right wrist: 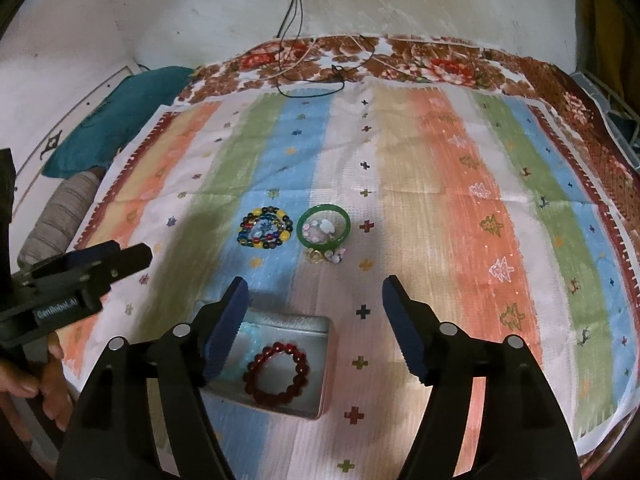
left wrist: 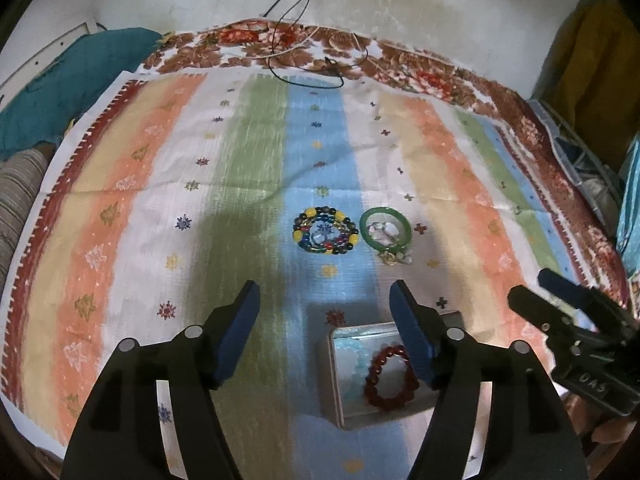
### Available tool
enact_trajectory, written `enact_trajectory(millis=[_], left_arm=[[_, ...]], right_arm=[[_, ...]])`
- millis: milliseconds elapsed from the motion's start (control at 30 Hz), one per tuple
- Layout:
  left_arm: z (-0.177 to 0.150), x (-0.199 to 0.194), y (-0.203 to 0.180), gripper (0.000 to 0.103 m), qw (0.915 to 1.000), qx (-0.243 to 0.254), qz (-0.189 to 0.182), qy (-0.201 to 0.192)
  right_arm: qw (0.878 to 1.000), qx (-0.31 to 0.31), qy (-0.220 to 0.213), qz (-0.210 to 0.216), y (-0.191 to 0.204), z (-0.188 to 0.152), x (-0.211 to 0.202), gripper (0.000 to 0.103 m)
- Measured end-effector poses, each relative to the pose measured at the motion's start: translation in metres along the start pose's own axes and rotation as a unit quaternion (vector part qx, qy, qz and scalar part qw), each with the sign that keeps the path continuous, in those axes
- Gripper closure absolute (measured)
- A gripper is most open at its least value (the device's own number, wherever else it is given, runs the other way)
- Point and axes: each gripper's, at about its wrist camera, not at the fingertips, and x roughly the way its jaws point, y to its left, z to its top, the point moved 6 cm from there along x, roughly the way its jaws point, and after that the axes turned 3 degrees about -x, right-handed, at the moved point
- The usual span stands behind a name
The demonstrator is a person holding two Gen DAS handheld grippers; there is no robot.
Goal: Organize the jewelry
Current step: 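Open the right tool over the tin while the left tool releases its bracelet, then move both tools back toward the green bangle and remaining bracelets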
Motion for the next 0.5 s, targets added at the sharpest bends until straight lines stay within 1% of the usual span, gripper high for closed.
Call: enact_trajectory(millis=[100, 233, 367, 500], left_arm=[[0.002, 0.011, 0.003, 0.034, 0.9999, 0.003, 0.006, 0.008], [0.004, 0.025, 0.010, 0.034, 0.9997, -0.003, 0.013, 0.019], [0.010, 0.039, 0.014, 0.034, 0.9994, -0.017, 0.014, 0.026], [0.013, 0.051, 0.014, 0.034, 0.9992, -0.013, 0.023, 0.031]], right_arm=[[1.000, 0.002, 0.005, -0.002, -0.001, 0.004, 0.007, 0.028], [1.000, 0.000, 0.014, -0.012, -0.004, 0.007, 0.020, 0.027], [0.999, 0.000, 0.025, -0.024, -0.009, 0.009, 0.034, 0.024], [0.999, 0.001, 0.029, -0.031, -0.014, 0.015, 0.045, 0.023]])
